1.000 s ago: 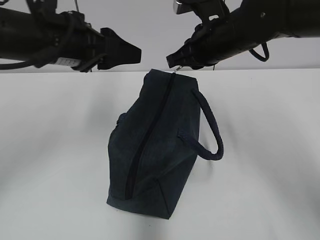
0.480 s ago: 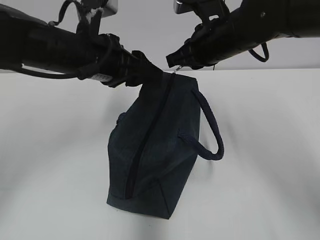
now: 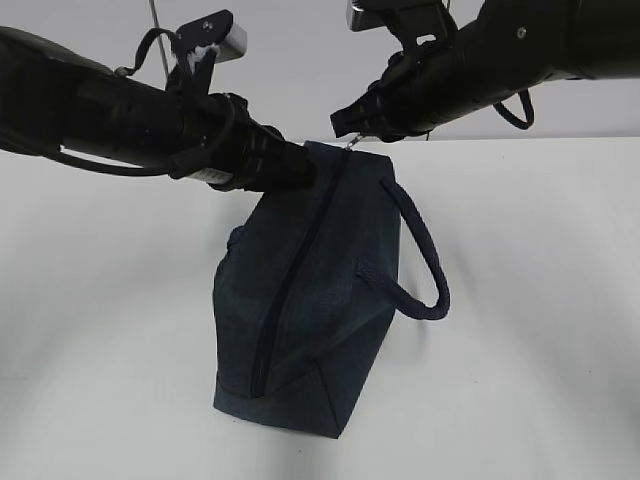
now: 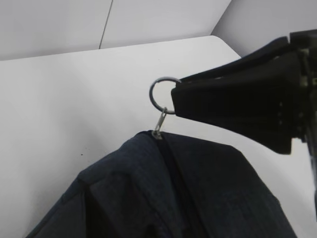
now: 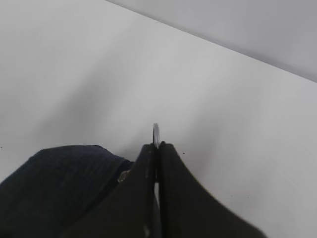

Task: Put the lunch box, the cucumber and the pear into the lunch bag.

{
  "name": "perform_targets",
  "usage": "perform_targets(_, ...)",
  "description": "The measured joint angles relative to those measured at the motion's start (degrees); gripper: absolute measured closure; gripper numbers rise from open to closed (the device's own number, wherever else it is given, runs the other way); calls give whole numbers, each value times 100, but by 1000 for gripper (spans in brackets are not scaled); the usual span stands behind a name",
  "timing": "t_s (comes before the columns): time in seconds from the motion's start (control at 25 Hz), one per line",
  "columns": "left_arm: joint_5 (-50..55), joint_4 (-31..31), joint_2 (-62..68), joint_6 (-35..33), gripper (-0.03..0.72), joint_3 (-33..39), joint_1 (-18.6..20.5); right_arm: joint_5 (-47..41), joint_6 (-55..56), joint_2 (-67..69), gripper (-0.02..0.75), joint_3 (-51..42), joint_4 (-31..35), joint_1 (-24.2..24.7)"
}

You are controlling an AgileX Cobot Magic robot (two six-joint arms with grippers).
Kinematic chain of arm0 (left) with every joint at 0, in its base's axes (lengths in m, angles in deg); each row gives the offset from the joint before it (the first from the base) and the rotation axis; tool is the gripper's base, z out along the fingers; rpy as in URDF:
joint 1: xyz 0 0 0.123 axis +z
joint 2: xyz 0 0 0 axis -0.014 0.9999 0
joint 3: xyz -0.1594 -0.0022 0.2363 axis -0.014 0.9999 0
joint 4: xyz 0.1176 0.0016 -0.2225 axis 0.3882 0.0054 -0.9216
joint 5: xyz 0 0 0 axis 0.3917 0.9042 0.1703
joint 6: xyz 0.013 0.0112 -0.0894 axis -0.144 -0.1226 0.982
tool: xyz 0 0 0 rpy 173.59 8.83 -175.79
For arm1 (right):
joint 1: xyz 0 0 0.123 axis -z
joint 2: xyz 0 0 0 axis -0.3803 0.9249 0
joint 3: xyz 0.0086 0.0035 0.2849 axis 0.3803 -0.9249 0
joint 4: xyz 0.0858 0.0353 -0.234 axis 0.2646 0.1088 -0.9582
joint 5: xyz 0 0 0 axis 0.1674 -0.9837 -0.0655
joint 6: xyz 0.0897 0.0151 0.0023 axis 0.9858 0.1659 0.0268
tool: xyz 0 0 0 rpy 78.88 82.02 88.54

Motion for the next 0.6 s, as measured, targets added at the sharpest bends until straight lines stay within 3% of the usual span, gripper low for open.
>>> perform_targets(0.6,8,362,-574,18,669,0,-7,22,18,527,732,43,695,614)
